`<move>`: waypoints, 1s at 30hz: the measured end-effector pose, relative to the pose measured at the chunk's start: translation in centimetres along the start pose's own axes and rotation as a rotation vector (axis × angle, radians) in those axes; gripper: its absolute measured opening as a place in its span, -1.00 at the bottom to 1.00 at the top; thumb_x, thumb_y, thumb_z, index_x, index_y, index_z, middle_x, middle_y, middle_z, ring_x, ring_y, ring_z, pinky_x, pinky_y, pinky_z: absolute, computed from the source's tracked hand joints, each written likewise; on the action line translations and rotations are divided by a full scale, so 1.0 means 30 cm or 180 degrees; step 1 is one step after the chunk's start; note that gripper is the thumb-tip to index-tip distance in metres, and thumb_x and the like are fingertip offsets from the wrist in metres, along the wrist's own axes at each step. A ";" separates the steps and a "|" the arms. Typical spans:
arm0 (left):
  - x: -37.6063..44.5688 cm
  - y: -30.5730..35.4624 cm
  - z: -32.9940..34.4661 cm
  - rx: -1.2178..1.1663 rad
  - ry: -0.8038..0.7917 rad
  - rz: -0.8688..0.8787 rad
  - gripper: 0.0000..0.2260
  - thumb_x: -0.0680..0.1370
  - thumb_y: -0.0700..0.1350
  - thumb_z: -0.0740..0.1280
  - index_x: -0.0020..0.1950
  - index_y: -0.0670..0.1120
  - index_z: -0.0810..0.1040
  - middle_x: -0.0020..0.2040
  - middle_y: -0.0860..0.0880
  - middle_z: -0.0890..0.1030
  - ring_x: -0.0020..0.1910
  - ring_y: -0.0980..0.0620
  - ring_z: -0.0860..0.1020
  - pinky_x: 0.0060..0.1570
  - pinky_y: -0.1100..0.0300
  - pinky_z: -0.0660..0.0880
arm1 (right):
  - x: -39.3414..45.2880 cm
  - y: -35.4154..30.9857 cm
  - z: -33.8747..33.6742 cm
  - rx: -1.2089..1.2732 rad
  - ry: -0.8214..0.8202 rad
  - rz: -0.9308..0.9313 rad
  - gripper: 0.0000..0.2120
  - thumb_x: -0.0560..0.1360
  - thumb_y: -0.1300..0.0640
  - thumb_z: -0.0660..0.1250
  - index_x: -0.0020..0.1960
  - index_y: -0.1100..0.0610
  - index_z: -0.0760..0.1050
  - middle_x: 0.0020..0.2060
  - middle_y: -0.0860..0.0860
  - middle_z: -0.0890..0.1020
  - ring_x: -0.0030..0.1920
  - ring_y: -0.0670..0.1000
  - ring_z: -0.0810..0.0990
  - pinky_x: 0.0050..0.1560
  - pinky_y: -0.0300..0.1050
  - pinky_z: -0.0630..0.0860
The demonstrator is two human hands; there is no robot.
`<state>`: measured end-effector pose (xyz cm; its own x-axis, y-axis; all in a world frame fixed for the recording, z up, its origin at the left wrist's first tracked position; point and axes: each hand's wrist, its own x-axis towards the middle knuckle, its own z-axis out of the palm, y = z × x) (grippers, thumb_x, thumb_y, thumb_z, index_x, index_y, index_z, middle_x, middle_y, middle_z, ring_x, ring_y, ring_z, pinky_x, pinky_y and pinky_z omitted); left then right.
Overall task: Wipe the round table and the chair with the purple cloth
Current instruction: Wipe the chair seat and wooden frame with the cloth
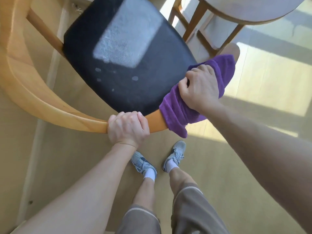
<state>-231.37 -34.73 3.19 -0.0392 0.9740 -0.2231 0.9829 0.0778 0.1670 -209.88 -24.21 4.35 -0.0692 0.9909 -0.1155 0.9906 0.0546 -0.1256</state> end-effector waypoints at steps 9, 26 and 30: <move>0.005 0.001 0.000 -0.0137 0.0318 0.0108 -0.65 0.59 -0.03 -0.01 -0.39 -0.02 0.30 -0.45 -0.07 0.53 -0.43 -0.09 0.34 -0.27 0.08 0.17 | -0.048 0.039 -0.019 -0.0253 -0.0696 -0.2047 -0.68 0.58 -0.06 0.04 -0.07 0.10 0.49 -0.15 0.00 0.57 -0.07 0.11 0.51 0.18 0.07 0.39; 0.005 -0.011 0.001 0.0079 0.0062 0.0167 -0.58 0.58 -0.04 0.01 -0.38 -0.08 0.49 -0.42 -0.09 0.57 -0.40 -0.20 0.50 -0.28 0.06 0.26 | -0.230 -0.293 0.090 0.0424 0.0275 0.0143 -0.77 0.47 0.08 0.17 -0.26 0.13 0.53 -0.25 0.03 0.59 -0.05 0.14 0.53 0.40 0.03 0.27; 0.008 -0.003 -0.004 0.0038 0.0146 0.0155 -0.62 0.57 -0.05 0.03 -0.40 -0.06 0.44 -0.44 -0.08 0.54 -0.42 -0.20 0.48 -0.29 0.06 0.26 | -0.179 -0.182 0.064 0.0309 -0.0027 -0.1134 -0.72 0.55 0.03 0.13 -0.24 0.12 0.48 -0.28 0.04 0.56 -0.18 0.15 0.51 0.18 0.07 0.38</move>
<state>-231.50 -34.47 3.25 0.0007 0.9853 -0.1708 0.9859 0.0279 0.1650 -215.13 -30.08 3.78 -0.4091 0.9108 -0.0557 0.8884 0.3836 -0.2522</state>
